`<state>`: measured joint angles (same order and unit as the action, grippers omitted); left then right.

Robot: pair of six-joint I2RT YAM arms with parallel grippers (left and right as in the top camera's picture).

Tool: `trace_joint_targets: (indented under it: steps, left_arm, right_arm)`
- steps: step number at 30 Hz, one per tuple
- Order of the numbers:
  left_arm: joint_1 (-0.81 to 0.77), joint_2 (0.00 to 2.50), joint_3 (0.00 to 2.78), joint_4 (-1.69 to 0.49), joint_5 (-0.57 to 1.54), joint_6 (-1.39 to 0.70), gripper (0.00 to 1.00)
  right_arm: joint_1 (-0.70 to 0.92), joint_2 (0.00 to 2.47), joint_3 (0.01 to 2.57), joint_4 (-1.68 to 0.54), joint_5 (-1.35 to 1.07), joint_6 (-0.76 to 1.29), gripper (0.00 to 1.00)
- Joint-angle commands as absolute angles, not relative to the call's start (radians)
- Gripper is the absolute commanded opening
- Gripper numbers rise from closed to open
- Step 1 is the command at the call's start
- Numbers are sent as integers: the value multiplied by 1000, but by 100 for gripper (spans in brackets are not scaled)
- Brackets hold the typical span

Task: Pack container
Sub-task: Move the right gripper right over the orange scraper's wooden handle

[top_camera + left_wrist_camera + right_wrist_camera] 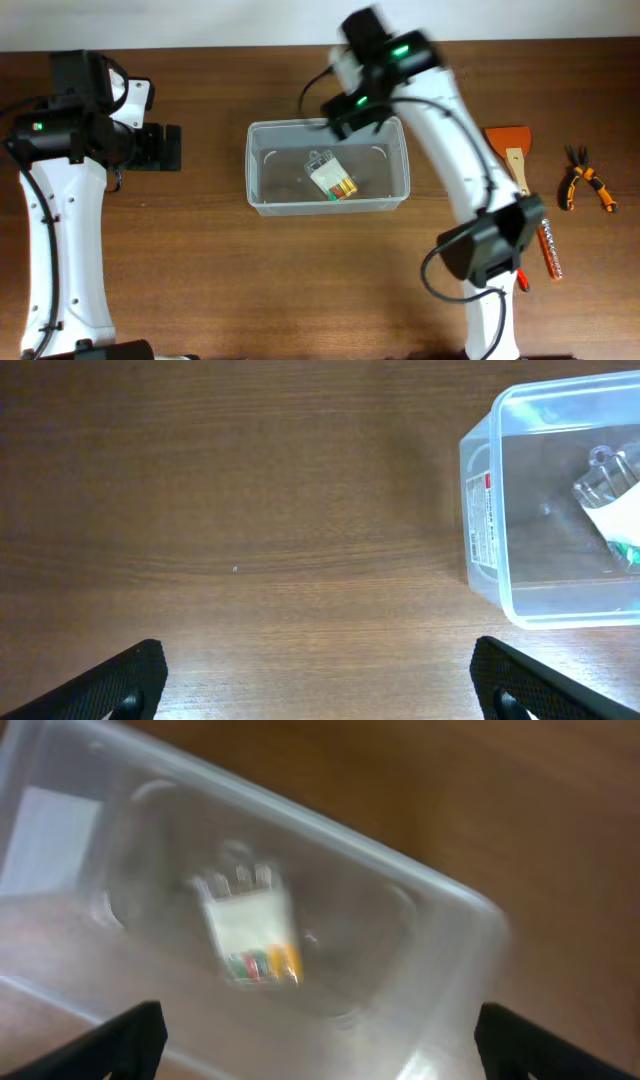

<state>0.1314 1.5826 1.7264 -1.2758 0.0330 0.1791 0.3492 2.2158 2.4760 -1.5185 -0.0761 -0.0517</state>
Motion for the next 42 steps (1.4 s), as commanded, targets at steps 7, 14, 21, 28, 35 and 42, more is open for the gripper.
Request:
trace_joint_targets:
  steps: [7, 14, 21, 28, 35, 42]
  left_arm:
    - [134, 1592, 1742, -1249, 30, 174, 99]
    - [134, 1592, 1742, -1247, 30, 174, 99]
    - [134, 1592, 1742, -1242, 30, 174, 99]
    - [134, 1592, 1742, -1228, 30, 174, 99]
    - [134, 1592, 1742, -1228, 30, 174, 99]
    - [134, 1592, 1742, -1228, 30, 174, 99]
  right_arm:
    - [-99, 2165, 2684, -1699, -56, -198, 99]
    - [-308, 2200, 2609, -1675, -57, -348, 99]
    - [-415, 2259, 2482, -1580, -105, -396, 99]
    - [-385, 2288, 2209, -1441, -93, -396, 99]
    - [-366, 2290, 2040, -1342, -93, -396, 99]
    - [-367, 2292, 1946, -1272, -79, -396, 99]
